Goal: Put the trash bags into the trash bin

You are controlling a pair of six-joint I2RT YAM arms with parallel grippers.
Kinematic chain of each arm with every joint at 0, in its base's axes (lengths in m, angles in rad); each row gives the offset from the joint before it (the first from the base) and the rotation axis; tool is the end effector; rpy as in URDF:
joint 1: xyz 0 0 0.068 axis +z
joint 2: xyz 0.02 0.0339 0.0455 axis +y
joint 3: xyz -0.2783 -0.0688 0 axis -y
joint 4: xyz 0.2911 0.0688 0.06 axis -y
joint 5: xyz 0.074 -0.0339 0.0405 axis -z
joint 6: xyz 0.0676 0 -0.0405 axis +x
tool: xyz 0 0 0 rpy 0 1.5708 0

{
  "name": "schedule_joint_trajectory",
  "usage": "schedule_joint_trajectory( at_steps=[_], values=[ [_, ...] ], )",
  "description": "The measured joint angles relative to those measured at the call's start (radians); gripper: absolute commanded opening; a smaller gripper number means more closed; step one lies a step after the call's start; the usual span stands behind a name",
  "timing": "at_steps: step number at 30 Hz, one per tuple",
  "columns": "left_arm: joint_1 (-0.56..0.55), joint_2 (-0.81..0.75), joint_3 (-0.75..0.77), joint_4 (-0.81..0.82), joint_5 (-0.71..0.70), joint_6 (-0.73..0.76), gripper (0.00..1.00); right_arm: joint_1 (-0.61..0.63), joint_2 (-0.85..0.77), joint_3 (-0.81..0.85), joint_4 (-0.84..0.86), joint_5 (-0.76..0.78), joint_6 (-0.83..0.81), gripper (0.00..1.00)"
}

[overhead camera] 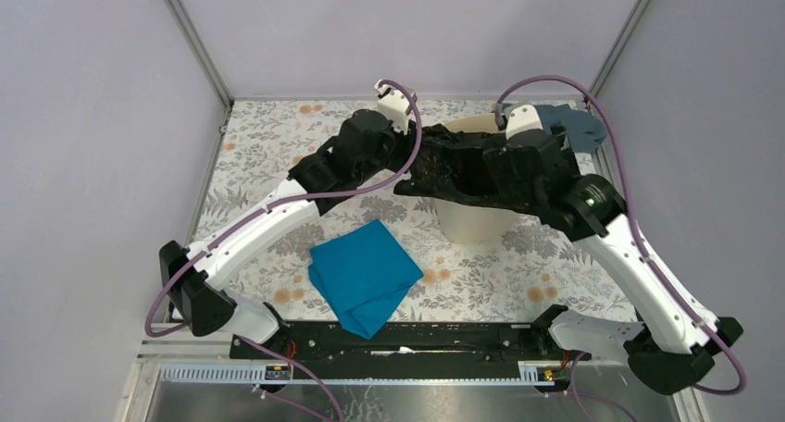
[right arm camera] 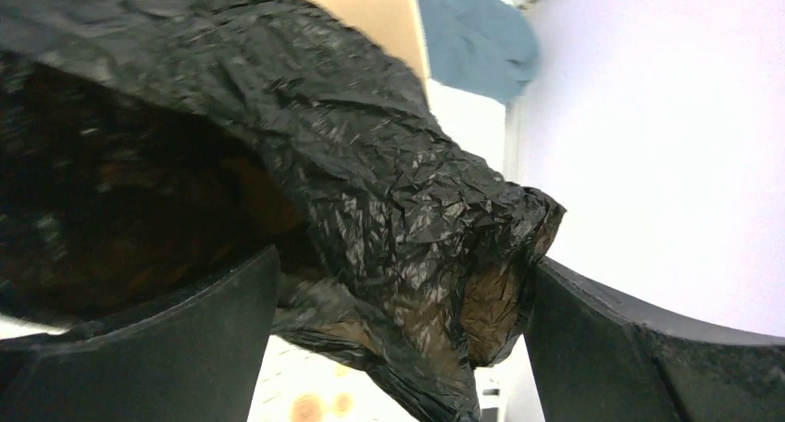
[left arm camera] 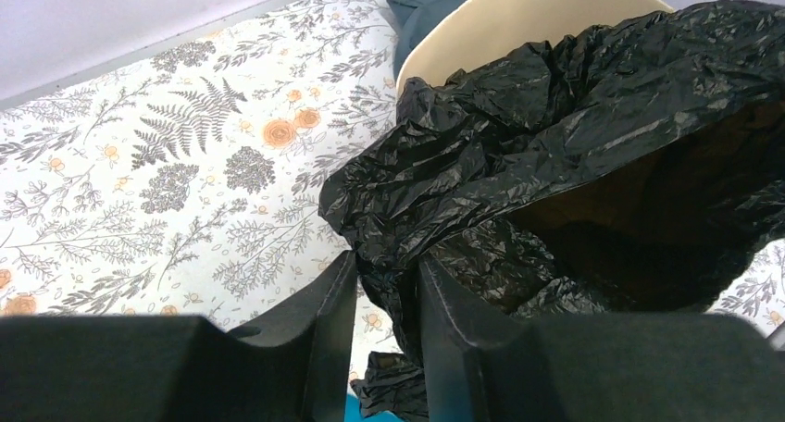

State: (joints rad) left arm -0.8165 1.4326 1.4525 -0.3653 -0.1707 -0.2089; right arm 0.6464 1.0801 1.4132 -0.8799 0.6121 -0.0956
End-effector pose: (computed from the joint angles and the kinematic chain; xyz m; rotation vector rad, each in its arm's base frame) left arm 0.2849 -0.2864 0.4073 0.4697 1.8890 -0.5251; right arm 0.2268 0.1225 0.4436 -0.3926 1.9849 -0.3013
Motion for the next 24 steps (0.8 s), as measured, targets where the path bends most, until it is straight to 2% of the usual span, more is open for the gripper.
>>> schedule_joint_trajectory(
  at_steps=[3,6,7,9,12,15,17,22,24],
  values=[
    [0.0,0.026,0.024,-0.001,-0.006,0.009,0.26,0.012,0.059,0.001,0.032,0.137,-0.053,0.9],
    [0.0,0.061,0.055,-0.009,-0.011,0.024,0.18,0.013,0.089,0.0,0.101,0.209,-0.105,0.47],
    [0.0,0.073,0.069,-0.009,-0.011,0.029,0.16,0.01,0.089,-0.003,0.13,0.219,-0.119,0.39],
    [0.0,0.104,0.106,-0.009,-0.01,0.042,0.14,-0.027,0.091,-0.003,0.191,0.206,-0.123,0.34],
    [0.0,0.145,0.159,-0.005,-0.001,0.048,0.09,-0.152,0.112,0.01,0.242,0.12,-0.096,0.22],
    [0.0,0.185,0.201,0.006,0.012,0.052,0.01,-0.256,0.156,0.025,0.264,-0.021,-0.047,0.11],
    [0.0,0.203,0.211,0.018,0.016,0.053,0.0,-0.301,0.187,0.026,0.265,-0.153,-0.005,0.0],
    [0.01,0.271,0.254,0.029,0.034,0.055,0.0,-0.36,0.295,0.092,0.207,-0.488,0.125,0.0],
    [0.019,0.299,0.269,0.031,0.047,0.054,0.0,-0.372,0.317,0.109,0.181,-0.578,0.171,0.0]
  ],
)
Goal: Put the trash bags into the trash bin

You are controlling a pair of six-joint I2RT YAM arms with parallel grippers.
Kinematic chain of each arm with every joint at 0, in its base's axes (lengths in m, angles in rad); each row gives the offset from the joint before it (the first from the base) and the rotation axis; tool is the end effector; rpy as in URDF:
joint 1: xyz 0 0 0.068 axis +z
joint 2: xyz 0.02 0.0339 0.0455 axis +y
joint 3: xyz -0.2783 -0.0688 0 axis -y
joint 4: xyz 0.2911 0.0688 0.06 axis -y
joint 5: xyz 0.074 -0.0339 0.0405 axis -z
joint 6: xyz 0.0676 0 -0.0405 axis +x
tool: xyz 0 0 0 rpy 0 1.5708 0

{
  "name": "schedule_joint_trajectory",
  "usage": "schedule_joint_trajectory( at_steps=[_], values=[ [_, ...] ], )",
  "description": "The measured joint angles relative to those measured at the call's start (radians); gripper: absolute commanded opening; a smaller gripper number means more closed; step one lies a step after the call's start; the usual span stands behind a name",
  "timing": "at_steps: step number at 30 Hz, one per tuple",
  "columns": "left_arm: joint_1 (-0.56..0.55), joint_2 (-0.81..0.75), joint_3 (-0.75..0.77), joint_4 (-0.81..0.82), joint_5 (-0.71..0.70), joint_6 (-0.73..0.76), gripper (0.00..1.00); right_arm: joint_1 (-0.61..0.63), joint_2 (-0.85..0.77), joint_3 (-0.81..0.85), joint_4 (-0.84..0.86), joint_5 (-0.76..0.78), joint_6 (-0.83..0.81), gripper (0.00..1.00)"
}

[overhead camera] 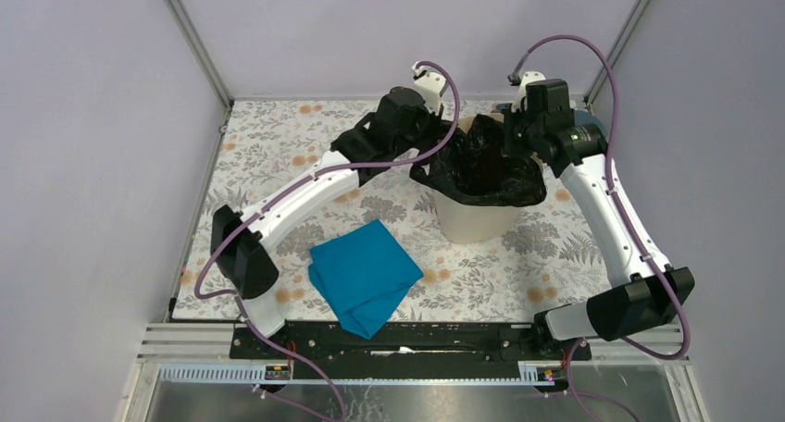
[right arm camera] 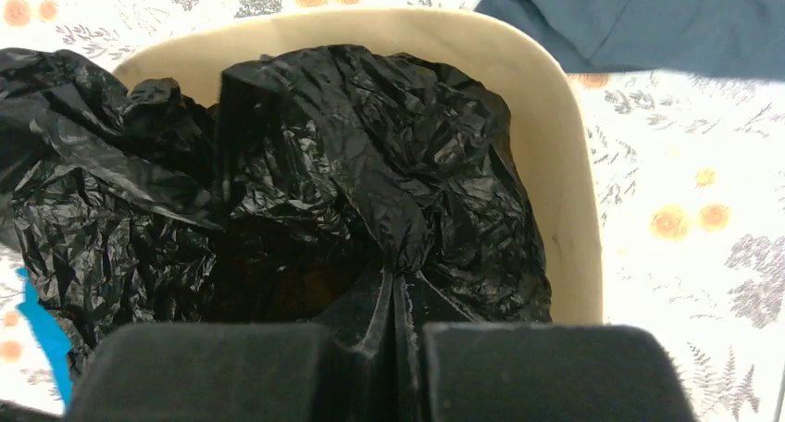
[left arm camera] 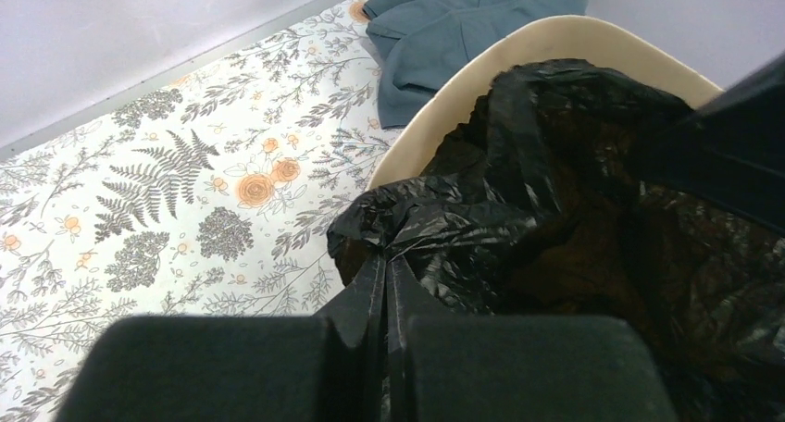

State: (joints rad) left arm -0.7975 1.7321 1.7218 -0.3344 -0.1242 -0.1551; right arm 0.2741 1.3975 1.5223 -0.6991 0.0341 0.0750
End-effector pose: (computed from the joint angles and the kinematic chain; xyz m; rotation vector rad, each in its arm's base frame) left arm 0.3477 -0.3442 0.3975 0.5335 1.8731 -0.5201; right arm 0.3590 0.0985 0.4065 -0.1938 2.1406 0.1670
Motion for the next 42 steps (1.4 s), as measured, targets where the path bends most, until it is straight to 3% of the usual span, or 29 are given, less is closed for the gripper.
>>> schedule_joint_trajectory(
  at_steps=[4,6,10,12,15,19,22,24,34,40,42],
  values=[
    [0.04,0.047,0.028,0.005,0.043,-0.016,0.0,-0.066,0.017,0.043,-0.071,-0.055,0.045,0.05],
    [0.068,0.068,0.044,0.011,0.061,-0.028,0.0,-0.109,0.035,0.089,-0.093,-0.044,0.043,0.15],
    [0.119,0.099,0.061,0.019,0.092,-0.051,0.0,-0.131,0.068,0.144,-0.089,0.02,0.01,0.45],
    [0.136,0.111,0.068,0.022,0.106,-0.064,0.0,-0.13,0.077,0.145,-0.073,0.066,-0.016,0.54],
    [0.146,0.13,0.08,0.028,0.126,-0.08,0.01,-0.129,0.085,0.145,-0.065,0.106,-0.037,0.54],
    [0.146,0.147,0.084,0.038,0.145,-0.089,0.02,-0.129,0.074,0.13,-0.045,0.13,-0.043,0.45],
    [0.146,0.152,0.085,0.04,0.154,-0.096,0.03,-0.129,0.042,0.101,-0.034,0.139,-0.048,0.72],
    [0.149,0.154,0.085,0.045,0.159,-0.101,0.03,-0.129,0.027,0.1,-0.029,0.136,-0.046,0.78],
    [0.157,0.155,0.085,0.051,0.182,-0.112,0.03,-0.129,-0.033,0.1,-0.03,0.111,-0.042,0.82],
    [0.158,0.155,0.085,0.051,0.182,-0.114,0.06,-0.129,-0.03,0.116,-0.03,0.182,-0.042,0.81],
    [0.158,0.155,0.085,0.051,0.182,-0.116,0.08,-0.129,-0.018,0.117,-0.029,0.206,-0.043,0.73]
  ],
)
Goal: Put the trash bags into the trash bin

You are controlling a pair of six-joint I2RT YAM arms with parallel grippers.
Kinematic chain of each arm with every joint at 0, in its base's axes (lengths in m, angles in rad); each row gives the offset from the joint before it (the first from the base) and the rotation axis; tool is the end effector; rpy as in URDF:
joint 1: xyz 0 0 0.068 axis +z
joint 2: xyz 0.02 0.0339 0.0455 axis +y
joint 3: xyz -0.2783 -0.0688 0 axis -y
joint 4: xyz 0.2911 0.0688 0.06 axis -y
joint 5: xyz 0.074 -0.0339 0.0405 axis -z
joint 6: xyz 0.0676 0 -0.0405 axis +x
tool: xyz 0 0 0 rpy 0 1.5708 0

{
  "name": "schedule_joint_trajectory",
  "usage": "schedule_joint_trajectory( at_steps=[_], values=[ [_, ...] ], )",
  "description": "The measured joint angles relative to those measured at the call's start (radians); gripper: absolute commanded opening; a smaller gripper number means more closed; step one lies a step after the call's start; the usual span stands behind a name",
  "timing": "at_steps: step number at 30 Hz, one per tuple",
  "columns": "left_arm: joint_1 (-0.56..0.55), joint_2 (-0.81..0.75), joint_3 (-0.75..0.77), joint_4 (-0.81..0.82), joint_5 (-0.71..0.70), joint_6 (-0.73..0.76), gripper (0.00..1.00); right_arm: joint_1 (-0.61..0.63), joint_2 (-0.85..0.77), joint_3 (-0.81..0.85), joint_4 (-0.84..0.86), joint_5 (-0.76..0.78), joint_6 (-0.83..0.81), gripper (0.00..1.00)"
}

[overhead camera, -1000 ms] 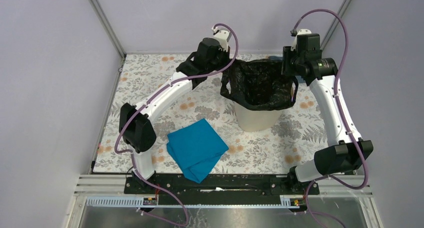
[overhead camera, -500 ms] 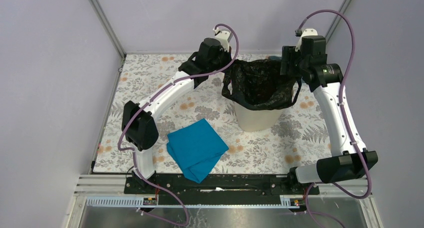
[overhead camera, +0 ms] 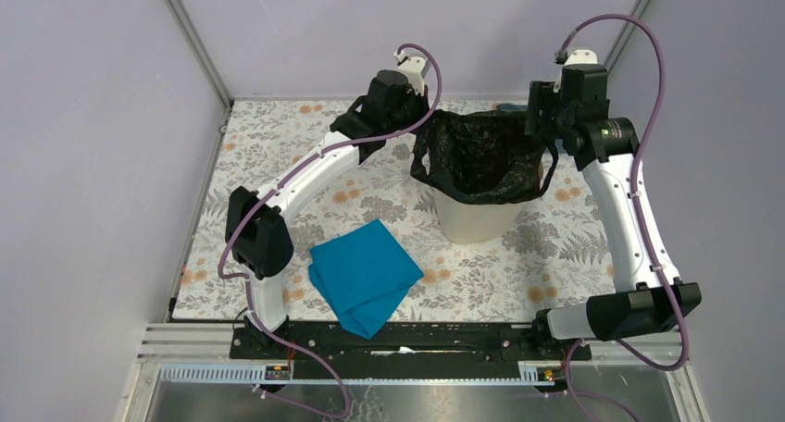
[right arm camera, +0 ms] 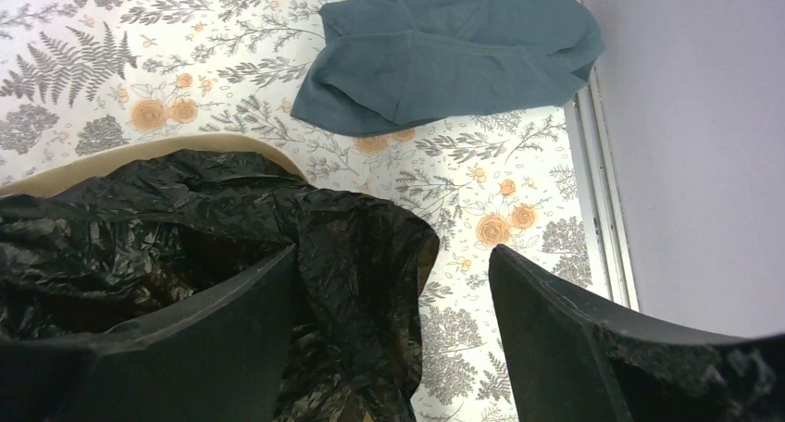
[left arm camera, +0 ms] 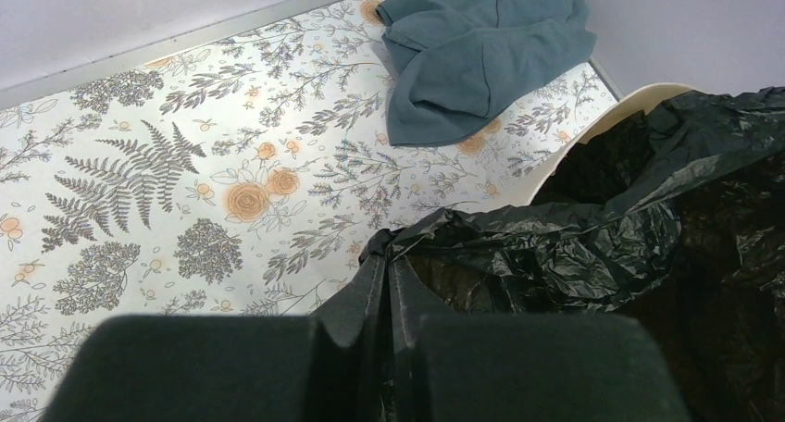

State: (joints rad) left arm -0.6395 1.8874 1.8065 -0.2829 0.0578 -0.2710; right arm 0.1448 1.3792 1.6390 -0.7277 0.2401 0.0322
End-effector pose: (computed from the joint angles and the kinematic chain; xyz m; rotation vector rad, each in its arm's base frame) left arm 0.4260 -0.3217 0.3639 0.4038 1.9502 -0.6552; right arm 0.3561 0.0357 0.4565 0.0360 2.0265 -0.1330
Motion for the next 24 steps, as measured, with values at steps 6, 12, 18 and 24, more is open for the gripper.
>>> schedule_joint_trajectory(
  at_steps=[6,12,18,24],
  values=[
    [0.0,0.0,0.0,0.003,0.0,-0.003,0.07,0.0,0.046,0.0,0.048,0.015,-0.016,0.09],
    [0.004,0.031,0.011,0.025,0.0,-0.015,0.01,-0.001,0.209,0.073,0.07,0.035,-0.01,0.0],
    [0.021,0.087,0.012,0.047,0.014,-0.03,0.01,-0.018,0.34,0.1,0.06,0.026,-0.001,0.0],
    [0.044,0.116,0.012,0.061,0.056,-0.073,0.0,-0.064,0.354,0.128,0.06,-0.018,0.03,0.0]
  ],
)
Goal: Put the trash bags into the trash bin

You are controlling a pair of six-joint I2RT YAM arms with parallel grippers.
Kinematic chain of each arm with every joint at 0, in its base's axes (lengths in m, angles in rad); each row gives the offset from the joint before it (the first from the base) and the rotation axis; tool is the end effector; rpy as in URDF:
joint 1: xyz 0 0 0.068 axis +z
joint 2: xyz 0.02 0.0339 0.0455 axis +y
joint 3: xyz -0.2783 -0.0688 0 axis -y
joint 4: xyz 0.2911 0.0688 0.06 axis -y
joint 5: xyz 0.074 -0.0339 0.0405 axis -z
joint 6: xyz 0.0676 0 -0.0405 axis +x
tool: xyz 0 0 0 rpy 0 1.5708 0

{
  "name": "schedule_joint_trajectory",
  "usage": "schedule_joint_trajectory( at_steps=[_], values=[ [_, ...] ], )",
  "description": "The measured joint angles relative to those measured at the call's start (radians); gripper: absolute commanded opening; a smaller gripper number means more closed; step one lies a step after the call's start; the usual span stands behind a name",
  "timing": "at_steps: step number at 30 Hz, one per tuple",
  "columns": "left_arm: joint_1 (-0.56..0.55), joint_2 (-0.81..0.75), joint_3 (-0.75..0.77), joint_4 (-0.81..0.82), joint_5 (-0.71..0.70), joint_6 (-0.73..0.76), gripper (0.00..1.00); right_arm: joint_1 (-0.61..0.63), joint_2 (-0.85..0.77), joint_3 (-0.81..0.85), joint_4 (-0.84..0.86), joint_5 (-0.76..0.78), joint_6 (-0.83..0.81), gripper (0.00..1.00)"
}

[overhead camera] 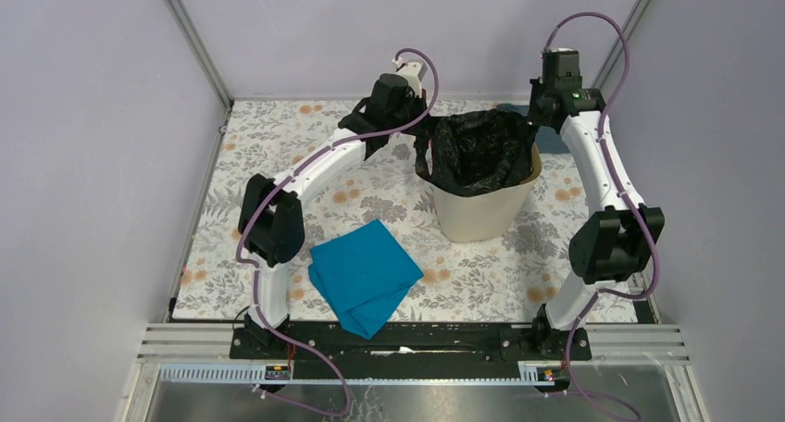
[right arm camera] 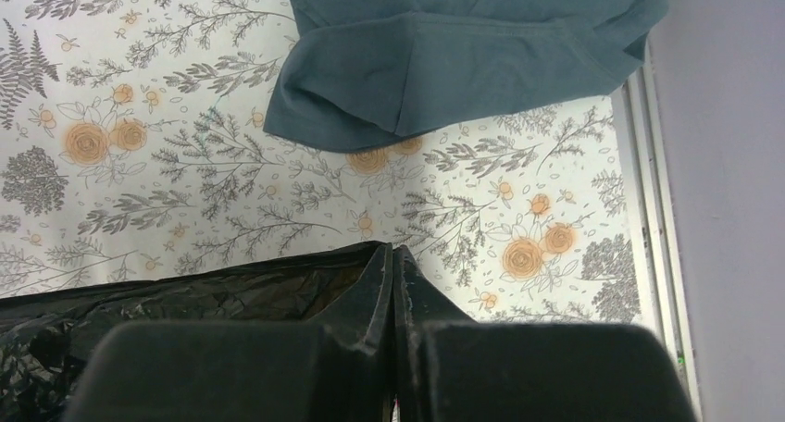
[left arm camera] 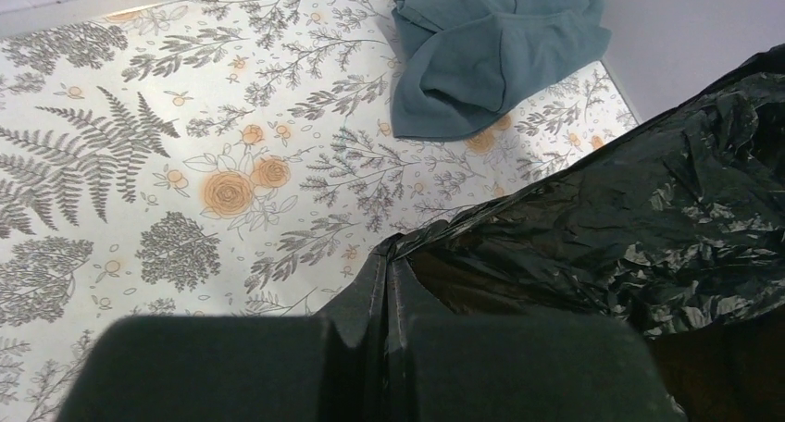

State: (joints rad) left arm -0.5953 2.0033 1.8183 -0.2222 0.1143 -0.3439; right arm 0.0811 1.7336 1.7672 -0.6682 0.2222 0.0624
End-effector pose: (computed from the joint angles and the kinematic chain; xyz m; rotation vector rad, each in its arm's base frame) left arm 0.4622 -0.3223 0.3157 0.3329 2.0204 -0.7134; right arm 0.4664 0.0230 0.3749 0.1030 2.1898 -0.1642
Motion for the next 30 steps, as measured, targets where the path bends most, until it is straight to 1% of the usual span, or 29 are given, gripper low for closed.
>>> schedule_joint_trajectory(
  at_steps=[3,5,8,10,12,13,14,16,17,19,22,24,26,28,30],
  values=[
    [0.007,0.003,-0.004,0.008,0.025,-0.028,0.0,-0.011,-0.003,-0.006,-0.018,-0.008,0.036,0.03],
    [0.009,0.002,-0.02,0.025,0.038,-0.049,0.0,-0.011,-0.021,-0.039,-0.025,-0.005,0.06,0.03],
    [0.009,-0.014,-0.089,0.045,0.066,-0.089,0.0,-0.011,-0.061,-0.101,-0.06,-0.004,0.097,0.08],
    [0.009,-0.023,-0.133,0.052,0.095,-0.115,0.03,-0.011,-0.089,-0.132,-0.071,-0.003,0.114,0.13],
    [0.008,-0.032,-0.172,0.058,0.126,-0.137,0.05,-0.011,-0.134,-0.149,-0.117,0.006,0.125,0.22],
    [0.009,-0.036,-0.186,0.057,0.139,-0.15,0.08,-0.011,-0.139,-0.149,-0.121,0.007,0.127,0.27],
    [0.01,-0.038,-0.193,0.056,0.153,-0.158,0.11,-0.012,-0.154,-0.147,-0.134,0.012,0.129,0.35],
    [0.014,-0.041,-0.194,0.051,0.181,-0.174,0.21,-0.012,-0.185,-0.129,-0.173,0.023,0.137,0.49],
    [0.016,-0.045,-0.194,0.047,0.189,-0.177,0.25,-0.013,-0.201,-0.116,-0.19,0.026,0.135,0.54],
    [0.02,-0.061,-0.196,0.032,0.198,-0.181,0.35,-0.013,-0.233,-0.091,-0.219,0.034,0.136,0.63],
    [0.027,-0.108,-0.204,0.011,0.201,-0.174,0.53,-0.013,-0.298,-0.076,-0.253,0.049,0.137,0.7],
    [0.029,-0.145,-0.209,-0.009,0.198,-0.158,0.63,-0.014,-0.351,-0.077,-0.281,0.028,0.145,0.72],
    [0.031,-0.187,-0.219,-0.029,0.189,-0.138,0.71,-0.015,-0.415,-0.092,-0.293,-0.029,0.167,0.72],
    [0.032,-0.232,-0.237,-0.048,0.176,-0.116,0.78,-0.016,-0.471,-0.113,-0.295,-0.097,0.193,0.7],
    [0.032,-0.278,-0.266,-0.069,0.166,-0.098,0.82,-0.016,-0.516,-0.13,-0.301,-0.188,0.233,0.63]
  ],
)
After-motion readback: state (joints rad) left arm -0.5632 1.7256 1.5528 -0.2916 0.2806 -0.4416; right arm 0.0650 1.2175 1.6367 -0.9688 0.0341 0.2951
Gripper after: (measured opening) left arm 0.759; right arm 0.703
